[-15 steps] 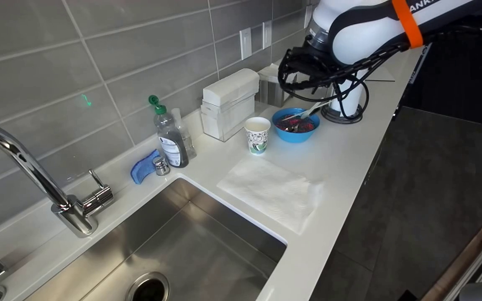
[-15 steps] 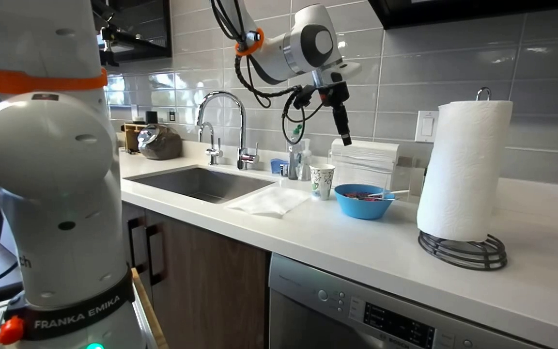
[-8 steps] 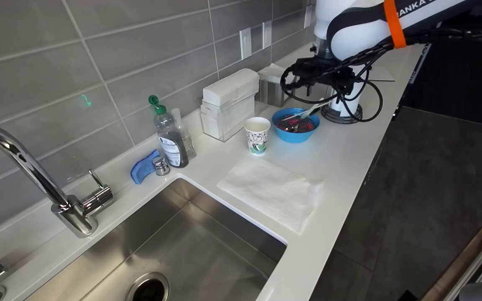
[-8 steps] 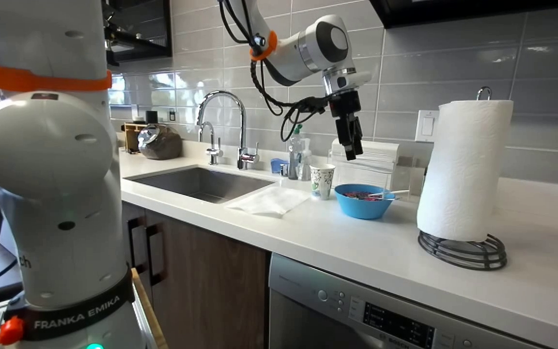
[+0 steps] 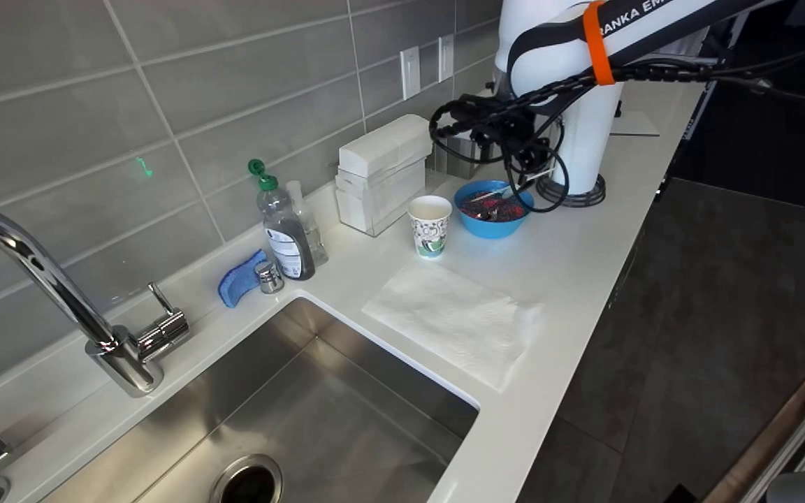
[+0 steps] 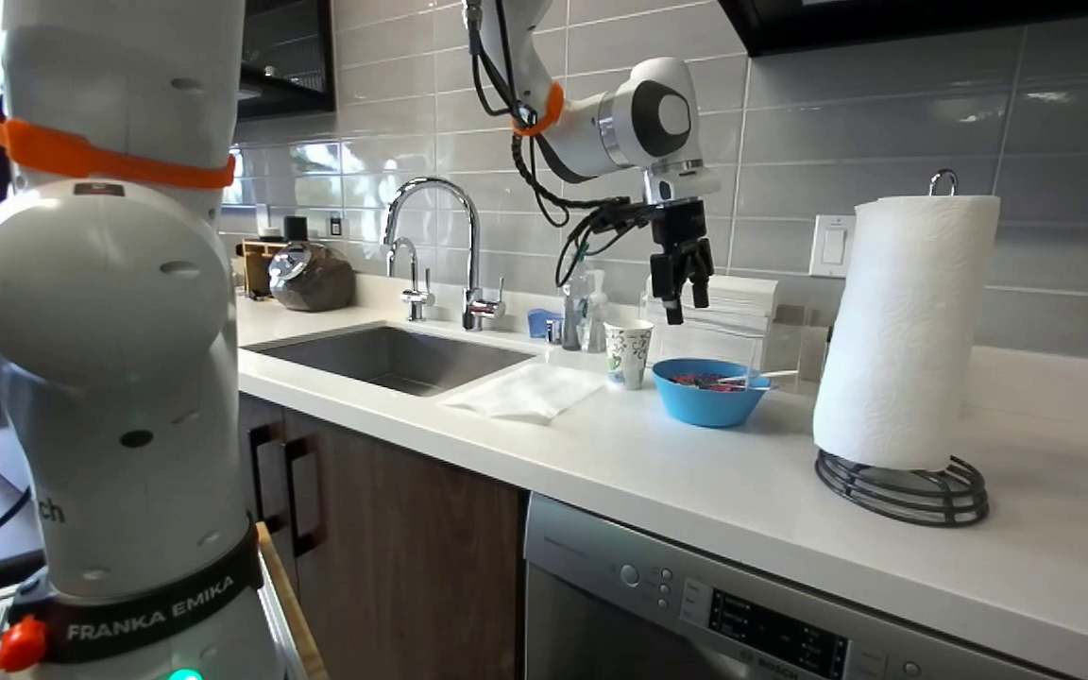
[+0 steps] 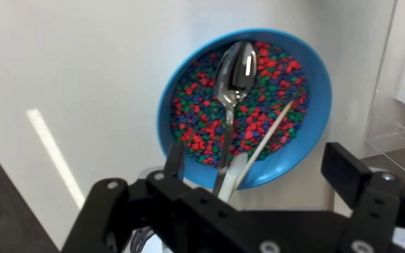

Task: Remove the white straw from the blue bowl and place it in the coffee cup on the left.

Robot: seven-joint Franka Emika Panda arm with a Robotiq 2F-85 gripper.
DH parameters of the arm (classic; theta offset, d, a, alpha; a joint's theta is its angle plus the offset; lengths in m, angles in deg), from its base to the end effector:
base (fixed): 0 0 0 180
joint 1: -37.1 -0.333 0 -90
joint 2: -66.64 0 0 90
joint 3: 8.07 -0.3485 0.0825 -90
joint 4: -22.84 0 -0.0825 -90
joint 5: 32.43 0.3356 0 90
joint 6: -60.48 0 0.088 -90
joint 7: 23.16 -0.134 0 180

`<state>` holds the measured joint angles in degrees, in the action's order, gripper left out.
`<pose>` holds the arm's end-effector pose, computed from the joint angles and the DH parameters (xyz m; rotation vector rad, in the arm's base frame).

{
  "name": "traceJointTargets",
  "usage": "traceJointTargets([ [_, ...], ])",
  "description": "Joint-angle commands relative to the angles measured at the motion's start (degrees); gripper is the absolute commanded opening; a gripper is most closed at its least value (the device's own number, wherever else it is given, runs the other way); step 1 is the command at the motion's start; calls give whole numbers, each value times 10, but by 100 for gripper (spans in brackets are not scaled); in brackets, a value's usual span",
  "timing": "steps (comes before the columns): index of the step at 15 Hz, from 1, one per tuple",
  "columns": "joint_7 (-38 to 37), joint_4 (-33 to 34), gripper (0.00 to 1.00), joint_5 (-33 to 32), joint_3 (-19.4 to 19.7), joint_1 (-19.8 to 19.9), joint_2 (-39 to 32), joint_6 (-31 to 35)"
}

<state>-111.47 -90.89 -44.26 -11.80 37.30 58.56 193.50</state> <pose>0.5716 0.0261 0.4461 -2.4039 1.9340 -0.3838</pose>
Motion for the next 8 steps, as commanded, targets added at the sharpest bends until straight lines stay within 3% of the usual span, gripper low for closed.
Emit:
traceJointTargets([
  [1,-6,7,100,6,22,-18,-8,19],
  [5,-22,22,100,7,31,-23,-29,36],
  [7,-147,49,100,-72,57,-44,-55,34],
  [8,-171,65,100,-75,62,-47,-66,10],
])
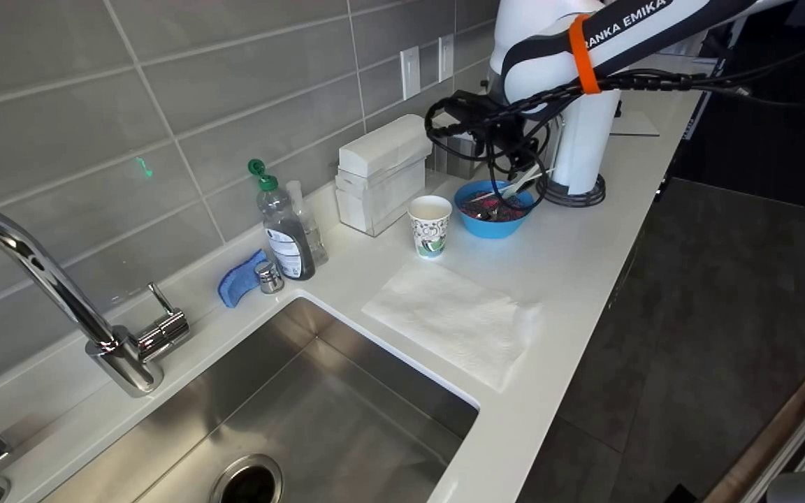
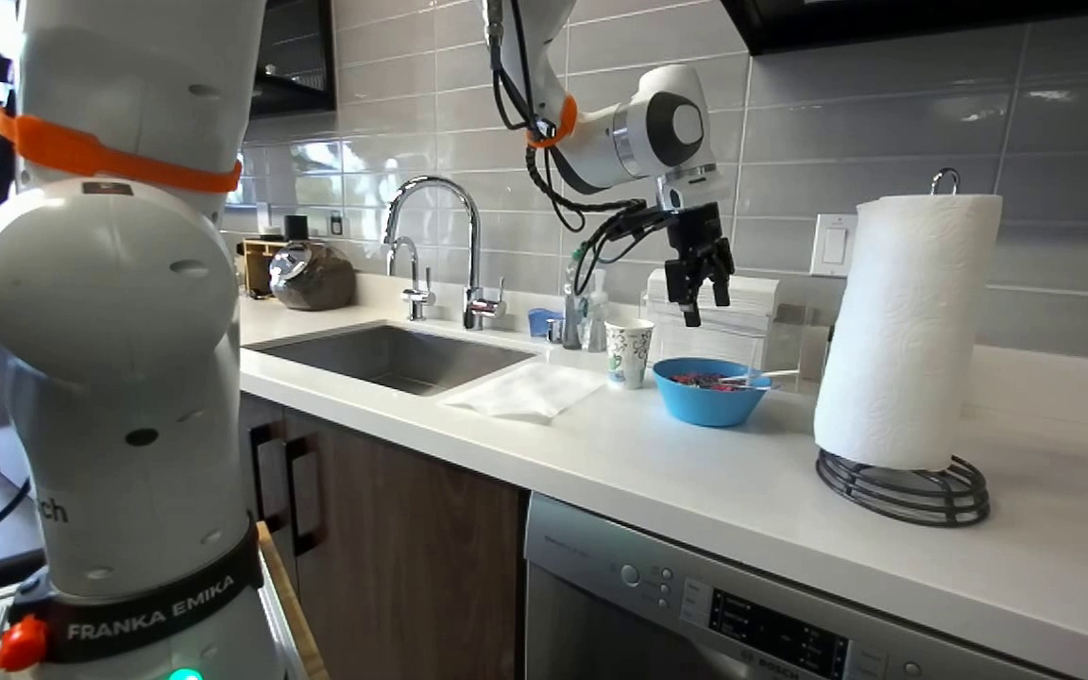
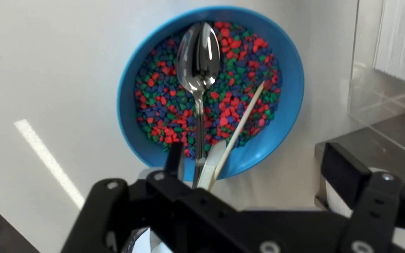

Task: Remove the white straw from the blue bowl and place it in the coffee cup on the left.

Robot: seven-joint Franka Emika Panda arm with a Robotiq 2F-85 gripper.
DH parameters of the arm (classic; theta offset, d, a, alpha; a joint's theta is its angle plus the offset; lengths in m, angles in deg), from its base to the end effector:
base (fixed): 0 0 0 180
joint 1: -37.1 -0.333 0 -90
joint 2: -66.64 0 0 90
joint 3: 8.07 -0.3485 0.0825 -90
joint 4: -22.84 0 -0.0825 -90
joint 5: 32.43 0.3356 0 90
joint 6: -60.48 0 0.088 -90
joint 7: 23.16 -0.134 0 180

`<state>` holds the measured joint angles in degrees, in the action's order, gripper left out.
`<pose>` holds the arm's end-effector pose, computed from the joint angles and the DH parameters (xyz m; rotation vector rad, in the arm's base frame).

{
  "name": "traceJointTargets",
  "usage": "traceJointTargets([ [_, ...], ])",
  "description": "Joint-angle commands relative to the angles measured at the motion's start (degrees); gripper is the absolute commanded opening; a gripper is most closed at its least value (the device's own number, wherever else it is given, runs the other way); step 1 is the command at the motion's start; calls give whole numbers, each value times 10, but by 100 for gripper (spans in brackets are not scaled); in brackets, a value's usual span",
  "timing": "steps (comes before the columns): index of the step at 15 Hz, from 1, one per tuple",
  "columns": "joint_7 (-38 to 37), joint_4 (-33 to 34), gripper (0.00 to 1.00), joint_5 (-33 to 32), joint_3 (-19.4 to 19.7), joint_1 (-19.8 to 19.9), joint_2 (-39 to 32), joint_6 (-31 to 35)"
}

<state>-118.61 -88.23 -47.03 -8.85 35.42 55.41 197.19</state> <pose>0.5954 0.0181 0.4420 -2.2684 2.0294 -0.4769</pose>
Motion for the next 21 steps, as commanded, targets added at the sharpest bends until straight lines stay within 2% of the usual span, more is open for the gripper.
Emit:
traceJointTargets([
  [1,-137,49,100,-70,42,-35,-47,-30],
  [6,-275,101,100,-109,69,-64,-98,-122],
  [9,-314,129,100,-100,68,-71,-123,-165],
  [12,-337,155,74,-95,66,-76,-142,-197],
  [14,-342,167,62,-89,63,-75,-151,-199],
  [17,-354,176,61,-90,64,-75,-163,-178],
  [18,-359,181,54,-90,65,-75,-168,-175],
  [20,-363,190,49,-90,66,-75,-178,-173],
  [21,-366,194,52,-90,67,-75,-182,-173],
])
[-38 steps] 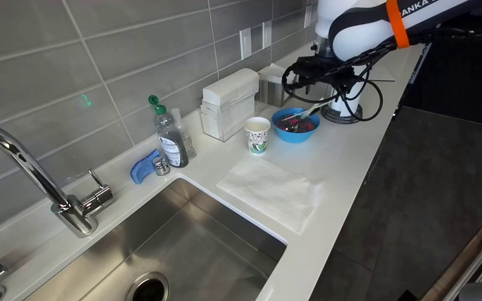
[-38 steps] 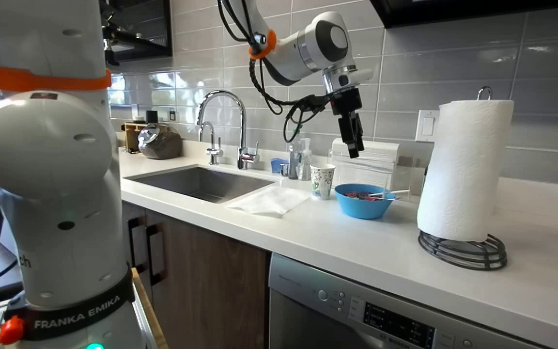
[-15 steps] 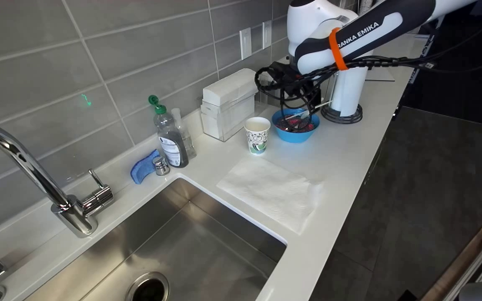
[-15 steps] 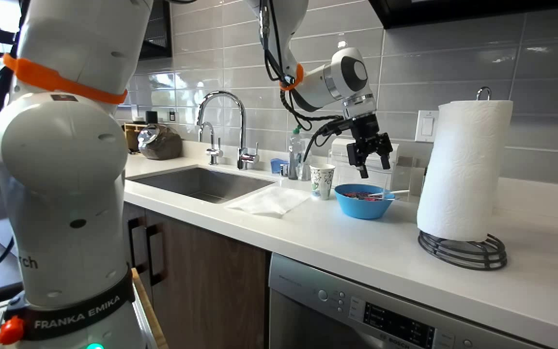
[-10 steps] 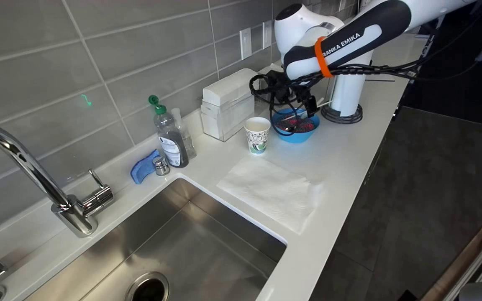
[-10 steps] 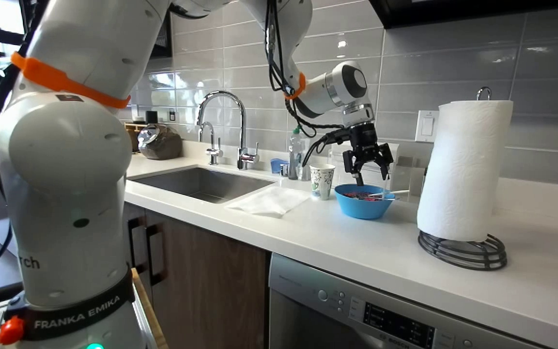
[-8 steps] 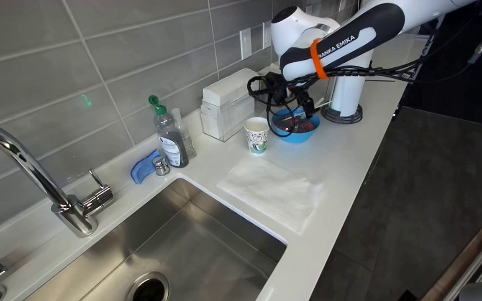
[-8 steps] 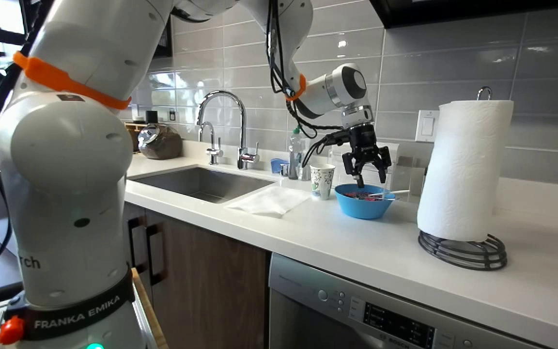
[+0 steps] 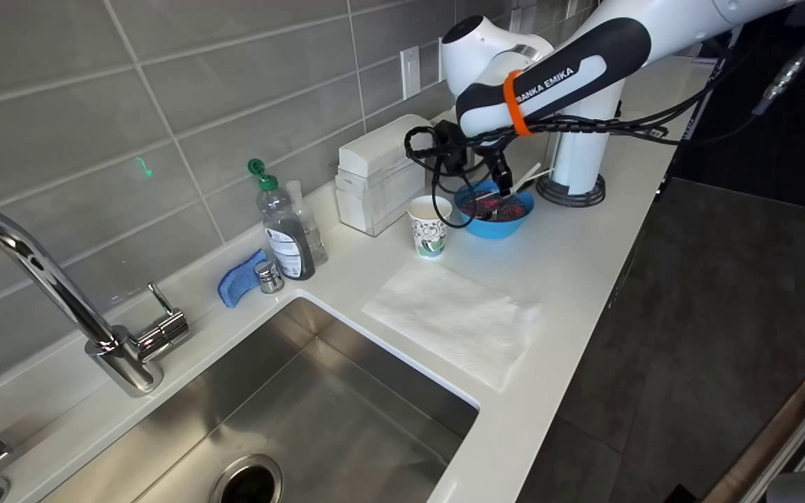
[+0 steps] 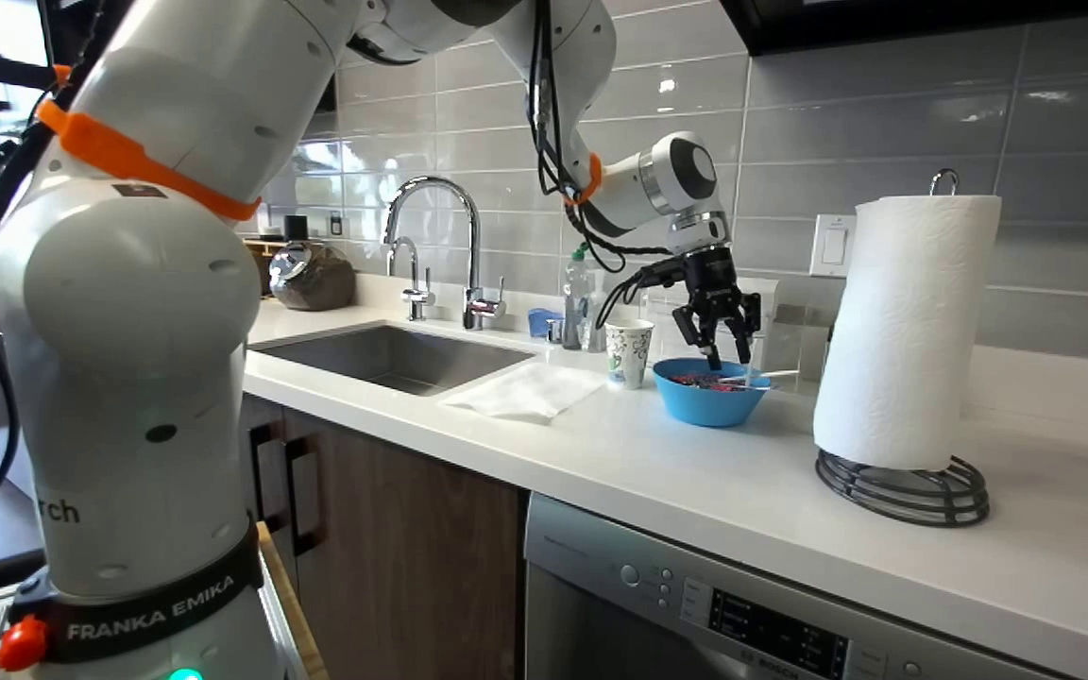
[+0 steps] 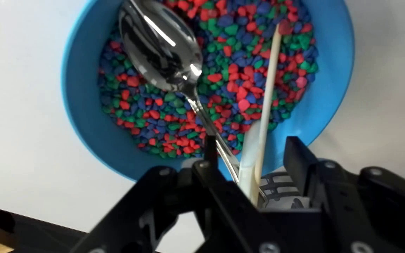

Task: Remove the white straw from the blue bowl and place it in the coffee cup on the left.

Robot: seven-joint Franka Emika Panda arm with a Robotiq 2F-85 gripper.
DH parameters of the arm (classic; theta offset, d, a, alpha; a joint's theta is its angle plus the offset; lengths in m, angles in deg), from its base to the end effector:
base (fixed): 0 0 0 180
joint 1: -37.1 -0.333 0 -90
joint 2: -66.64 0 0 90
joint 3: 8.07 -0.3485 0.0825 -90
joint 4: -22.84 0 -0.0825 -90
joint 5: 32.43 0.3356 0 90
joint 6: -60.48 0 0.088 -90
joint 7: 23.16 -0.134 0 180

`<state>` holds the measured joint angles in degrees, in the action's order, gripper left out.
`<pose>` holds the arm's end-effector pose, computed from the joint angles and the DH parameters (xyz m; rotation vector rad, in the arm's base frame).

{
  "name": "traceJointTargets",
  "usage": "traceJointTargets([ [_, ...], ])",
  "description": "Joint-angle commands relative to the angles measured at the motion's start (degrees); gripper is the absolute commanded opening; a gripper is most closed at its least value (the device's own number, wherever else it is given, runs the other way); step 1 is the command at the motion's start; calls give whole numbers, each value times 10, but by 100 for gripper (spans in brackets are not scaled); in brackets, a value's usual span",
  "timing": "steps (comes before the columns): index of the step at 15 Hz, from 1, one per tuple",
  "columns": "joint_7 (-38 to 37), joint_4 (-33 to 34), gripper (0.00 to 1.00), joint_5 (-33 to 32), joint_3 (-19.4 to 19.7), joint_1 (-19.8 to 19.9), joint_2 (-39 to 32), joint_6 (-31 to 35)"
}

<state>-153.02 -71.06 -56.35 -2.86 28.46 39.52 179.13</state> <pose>0.6485 0.0164 0.3737 1.5820 -2.4289 0.5197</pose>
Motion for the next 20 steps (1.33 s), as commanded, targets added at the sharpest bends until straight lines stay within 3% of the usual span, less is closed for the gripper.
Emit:
traceJointTargets([
  [1,-22,27,50,5,7,-5,-28,5],
  [5,-29,40,38,4,10,-4,-43,17],
  [6,-31,44,30,3,12,-4,-47,19],
  [8,-32,48,29,4,14,-4,-51,21],
  [9,-31,49,20,4,15,-4,-53,19],
  [10,-33,51,25,4,16,-4,-56,20],
  [11,-32,52,19,5,17,-4,-57,18],
  [15,-31,51,15,5,20,-4,-61,16],
  [16,-31,50,2,5,21,-4,-61,17],
  [20,-29,43,2,6,20,-4,-52,19],
])
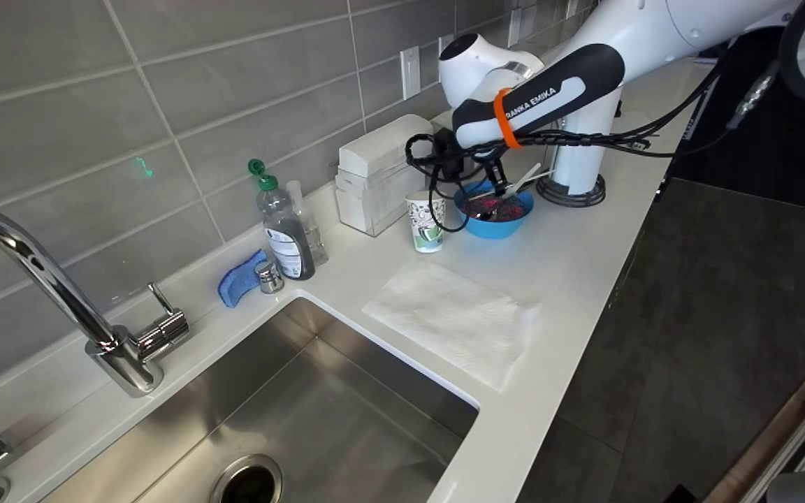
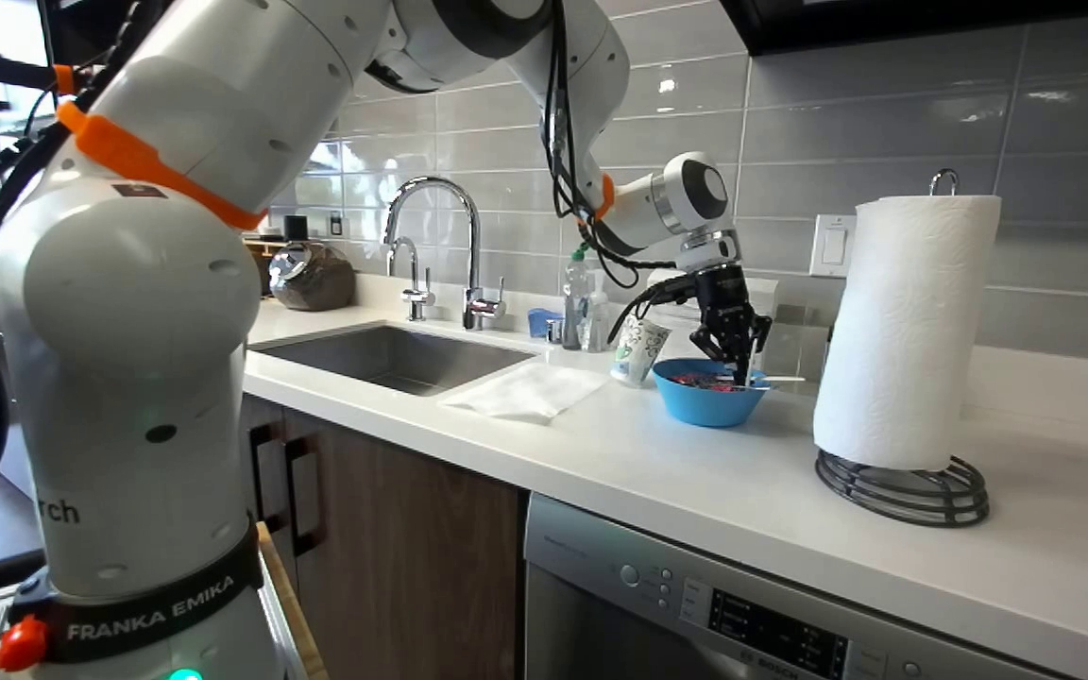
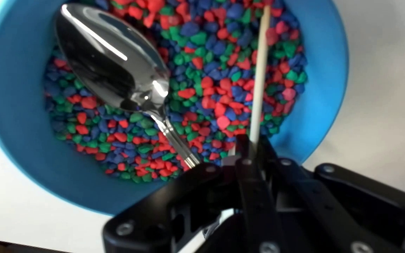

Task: Remove the white straw from the blue bowl and place it in the coffee cup on the left.

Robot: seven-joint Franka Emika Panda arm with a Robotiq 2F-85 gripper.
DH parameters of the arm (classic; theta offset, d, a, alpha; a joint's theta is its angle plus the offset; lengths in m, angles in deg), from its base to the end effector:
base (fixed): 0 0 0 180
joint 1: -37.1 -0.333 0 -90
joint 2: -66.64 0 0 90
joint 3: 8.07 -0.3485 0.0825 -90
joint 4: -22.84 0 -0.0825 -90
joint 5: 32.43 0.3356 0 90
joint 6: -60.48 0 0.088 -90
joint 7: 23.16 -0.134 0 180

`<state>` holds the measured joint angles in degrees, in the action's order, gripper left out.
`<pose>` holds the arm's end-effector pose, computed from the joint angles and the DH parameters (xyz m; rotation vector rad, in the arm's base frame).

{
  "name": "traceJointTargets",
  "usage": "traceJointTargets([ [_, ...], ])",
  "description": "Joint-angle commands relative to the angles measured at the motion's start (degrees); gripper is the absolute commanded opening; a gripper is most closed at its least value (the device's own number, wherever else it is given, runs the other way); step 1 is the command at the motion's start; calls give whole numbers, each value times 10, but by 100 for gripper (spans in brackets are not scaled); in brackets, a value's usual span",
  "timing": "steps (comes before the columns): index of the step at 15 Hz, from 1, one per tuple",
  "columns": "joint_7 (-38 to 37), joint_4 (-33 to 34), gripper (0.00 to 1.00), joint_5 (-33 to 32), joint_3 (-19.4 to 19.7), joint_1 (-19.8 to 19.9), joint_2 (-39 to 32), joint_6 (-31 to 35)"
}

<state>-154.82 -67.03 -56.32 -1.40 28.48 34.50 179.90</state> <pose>0.6693 0.0057 0.3476 1.5212 -2.4531 0.5400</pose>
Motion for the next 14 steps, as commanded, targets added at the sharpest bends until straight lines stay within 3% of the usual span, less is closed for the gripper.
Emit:
traceJointTargets([
  [1,-10,0,2,6,5,-5,0,11],
  [14,-12,-35,2,-51,9,-25,60,18],
])
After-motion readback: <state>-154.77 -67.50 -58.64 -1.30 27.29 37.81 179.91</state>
